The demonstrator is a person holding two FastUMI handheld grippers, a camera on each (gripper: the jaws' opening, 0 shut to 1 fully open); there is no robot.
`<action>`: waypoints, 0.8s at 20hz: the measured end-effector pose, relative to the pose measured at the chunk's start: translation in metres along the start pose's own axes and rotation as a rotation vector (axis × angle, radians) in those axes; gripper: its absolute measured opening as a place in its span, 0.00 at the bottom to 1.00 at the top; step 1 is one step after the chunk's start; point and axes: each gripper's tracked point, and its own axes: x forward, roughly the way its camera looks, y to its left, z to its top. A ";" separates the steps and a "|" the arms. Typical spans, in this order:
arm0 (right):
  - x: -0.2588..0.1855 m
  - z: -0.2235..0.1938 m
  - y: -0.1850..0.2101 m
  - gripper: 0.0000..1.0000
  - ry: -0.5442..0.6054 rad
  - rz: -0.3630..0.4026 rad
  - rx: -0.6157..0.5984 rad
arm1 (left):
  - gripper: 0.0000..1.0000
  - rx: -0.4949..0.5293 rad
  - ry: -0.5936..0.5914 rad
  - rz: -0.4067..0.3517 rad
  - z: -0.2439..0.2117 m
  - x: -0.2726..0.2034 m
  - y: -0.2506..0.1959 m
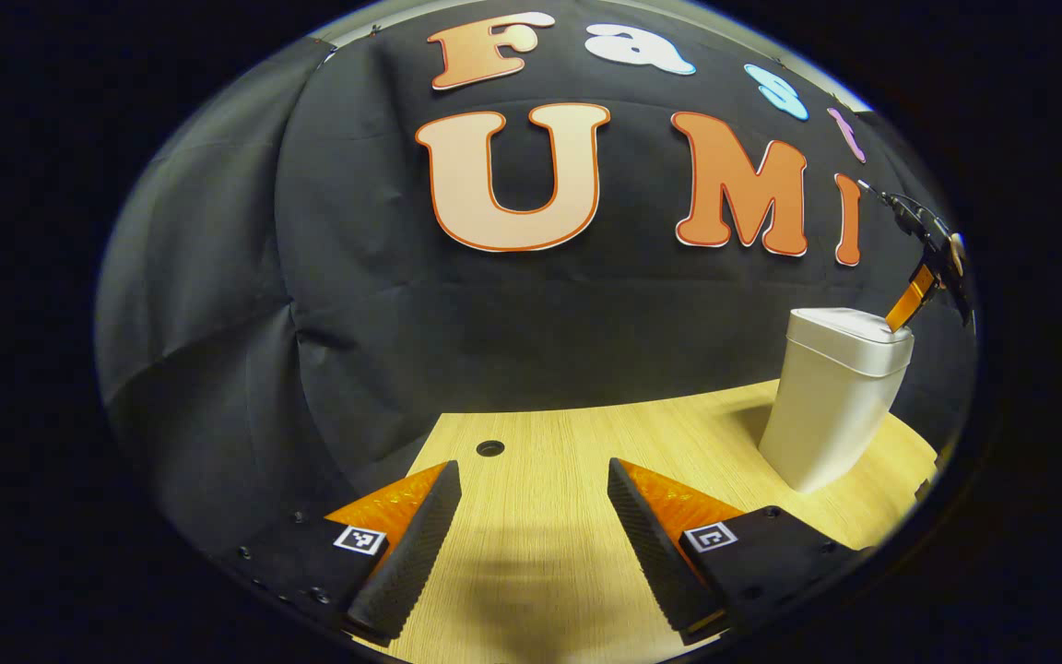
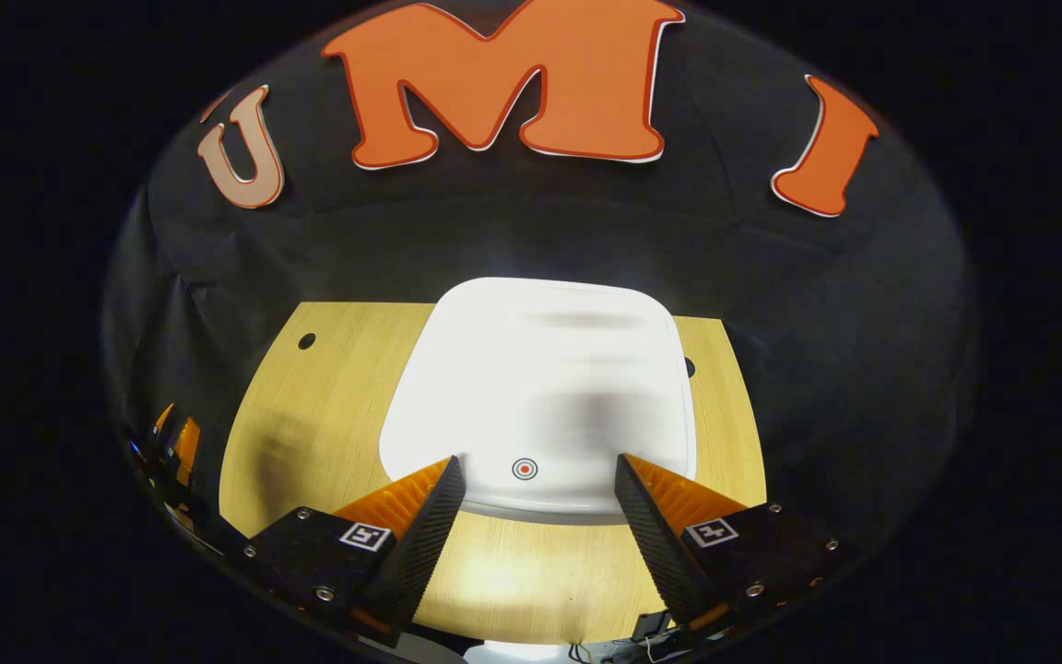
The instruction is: Press the lid of the desktop garbage bin to open it, pick up the crumpled paper on the desktop and throw it into the bin, then pick up the pop can on the desktop and drop it into the bin, and finally close the garbage bin lid.
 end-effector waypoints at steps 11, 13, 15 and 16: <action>0.003 -0.010 0.001 1.00 -0.002 -0.013 -0.082 | 1.00 -0.010 -0.014 -0.009 0.007 -0.003 -0.001; 0.003 -0.009 0.000 1.00 0.005 -0.011 -0.076 | 1.00 0.008 -0.033 -0.012 0.010 -0.004 -0.002; 0.002 -0.009 -0.001 1.00 0.016 -0.009 -0.058 | 1.00 0.018 -0.054 -0.010 0.016 -0.004 -0.001; 0.002 -0.007 0.000 1.00 0.011 -0.014 -0.031 | 1.00 0.016 -0.062 -0.010 0.018 -0.005 -0.002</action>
